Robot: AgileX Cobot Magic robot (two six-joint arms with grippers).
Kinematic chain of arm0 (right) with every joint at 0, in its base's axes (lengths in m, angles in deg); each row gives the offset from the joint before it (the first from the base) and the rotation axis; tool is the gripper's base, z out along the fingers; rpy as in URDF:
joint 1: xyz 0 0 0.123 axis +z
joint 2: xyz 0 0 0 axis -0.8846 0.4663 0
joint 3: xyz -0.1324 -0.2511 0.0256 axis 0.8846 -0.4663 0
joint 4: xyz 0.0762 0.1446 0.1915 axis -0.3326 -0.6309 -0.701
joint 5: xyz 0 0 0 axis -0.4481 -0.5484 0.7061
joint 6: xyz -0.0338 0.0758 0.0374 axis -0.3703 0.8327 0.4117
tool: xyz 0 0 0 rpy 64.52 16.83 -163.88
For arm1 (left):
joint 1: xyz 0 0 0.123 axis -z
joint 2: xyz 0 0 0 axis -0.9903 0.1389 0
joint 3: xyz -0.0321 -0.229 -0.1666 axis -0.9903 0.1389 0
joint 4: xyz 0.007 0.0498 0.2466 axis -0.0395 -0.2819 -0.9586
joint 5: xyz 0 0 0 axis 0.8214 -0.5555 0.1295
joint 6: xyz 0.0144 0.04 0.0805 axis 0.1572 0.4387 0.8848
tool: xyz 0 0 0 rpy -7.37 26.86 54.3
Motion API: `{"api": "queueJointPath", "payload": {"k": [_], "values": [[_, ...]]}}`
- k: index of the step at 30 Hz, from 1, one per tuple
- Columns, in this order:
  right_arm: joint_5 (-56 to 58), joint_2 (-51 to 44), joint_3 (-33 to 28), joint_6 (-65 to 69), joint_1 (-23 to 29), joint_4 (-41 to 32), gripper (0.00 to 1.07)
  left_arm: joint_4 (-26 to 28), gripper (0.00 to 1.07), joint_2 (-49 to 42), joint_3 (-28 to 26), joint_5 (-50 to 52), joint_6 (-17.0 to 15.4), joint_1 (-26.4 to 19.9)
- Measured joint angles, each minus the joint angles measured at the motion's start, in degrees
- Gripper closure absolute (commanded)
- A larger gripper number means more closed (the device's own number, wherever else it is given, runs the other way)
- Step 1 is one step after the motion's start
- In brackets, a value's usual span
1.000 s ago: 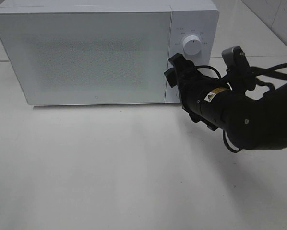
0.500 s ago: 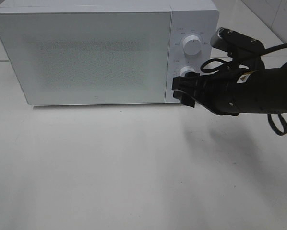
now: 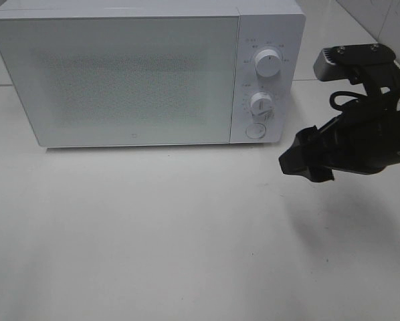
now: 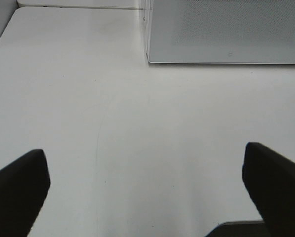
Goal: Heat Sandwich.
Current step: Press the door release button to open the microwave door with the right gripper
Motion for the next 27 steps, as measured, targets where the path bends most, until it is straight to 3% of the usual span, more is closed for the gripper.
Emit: {"api": "queueJointPath", "payload": {"k": [27], "values": [[34.95, -32.37, 3.78, 1.95, 0.00, 8.42, 0.36, 0.00, 0.07, 0.00, 0.00, 0.00, 0.00, 0.00]]}}
